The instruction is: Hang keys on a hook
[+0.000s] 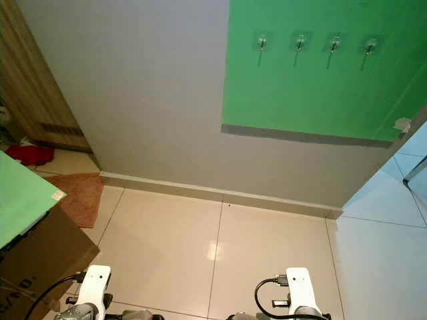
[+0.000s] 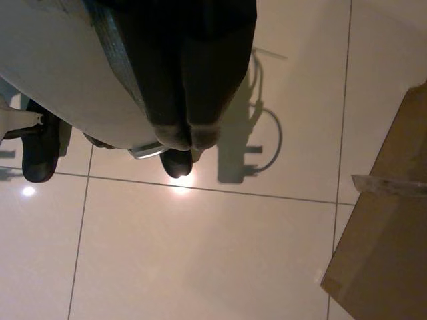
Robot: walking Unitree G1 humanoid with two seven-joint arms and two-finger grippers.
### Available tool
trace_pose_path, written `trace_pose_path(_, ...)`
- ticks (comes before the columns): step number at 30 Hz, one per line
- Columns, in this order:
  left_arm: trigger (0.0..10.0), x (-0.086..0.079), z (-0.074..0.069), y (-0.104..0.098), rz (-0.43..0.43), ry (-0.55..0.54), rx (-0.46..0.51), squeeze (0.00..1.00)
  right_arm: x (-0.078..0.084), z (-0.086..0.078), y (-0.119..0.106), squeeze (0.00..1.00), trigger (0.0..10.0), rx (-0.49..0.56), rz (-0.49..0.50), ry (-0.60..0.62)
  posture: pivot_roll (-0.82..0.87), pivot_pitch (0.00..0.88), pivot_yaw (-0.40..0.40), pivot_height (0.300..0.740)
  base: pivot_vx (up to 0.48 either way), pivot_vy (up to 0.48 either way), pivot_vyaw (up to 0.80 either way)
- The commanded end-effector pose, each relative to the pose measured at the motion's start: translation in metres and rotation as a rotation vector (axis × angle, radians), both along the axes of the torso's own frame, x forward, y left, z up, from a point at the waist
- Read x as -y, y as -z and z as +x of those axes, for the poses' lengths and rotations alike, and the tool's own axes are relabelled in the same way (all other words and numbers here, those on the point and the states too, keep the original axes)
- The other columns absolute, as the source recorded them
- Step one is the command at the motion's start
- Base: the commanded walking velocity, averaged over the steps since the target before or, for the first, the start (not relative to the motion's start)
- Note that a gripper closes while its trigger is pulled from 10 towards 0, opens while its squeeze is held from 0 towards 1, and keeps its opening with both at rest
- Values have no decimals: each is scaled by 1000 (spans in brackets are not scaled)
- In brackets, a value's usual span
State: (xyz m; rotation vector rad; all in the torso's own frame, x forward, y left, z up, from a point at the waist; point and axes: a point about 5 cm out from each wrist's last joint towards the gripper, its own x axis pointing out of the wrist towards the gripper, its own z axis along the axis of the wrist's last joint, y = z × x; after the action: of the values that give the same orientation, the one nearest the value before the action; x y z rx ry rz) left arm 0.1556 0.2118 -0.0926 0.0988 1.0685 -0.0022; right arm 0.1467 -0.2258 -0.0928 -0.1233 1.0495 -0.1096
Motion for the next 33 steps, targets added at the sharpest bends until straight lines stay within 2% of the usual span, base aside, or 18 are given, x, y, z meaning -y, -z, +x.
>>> trace_pose_path(1,10000,0,-3,1,-1,-3,-11,0,4,-1,0,0,10000,-12,-13,2,23,24,-9,740,0,0,0)
trace_pose_path(3,10000,-2,-4,1,-5,-14,-11,0,5,-2,0,0,10000,-17,-14,11,0,0,0,740,0,0,0)
trace_pose_path(4,10000,10,-3,3,9,115,-26,0,3,-10,4,0,10000,-87,-64,-59,25,0,-2,740,0,0,0)
trace_pose_path(6,10000,15,-3,3,15,169,-31,0,2,-12,5,0,10000,-113,-86,-91,24,0,-3,740,0,0,0)
trace_pose_path(20,10000,16,-1,3,8,151,-20,0,1,-10,4,0,10000,-104,-84,-88,16,0,4,740,0,0,0)
trace_pose_path(33,10000,10,2,1,40,129,-1,0,1,-10,5,0,10000,-105,-93,-96,19,0,0,740,0,0,0)
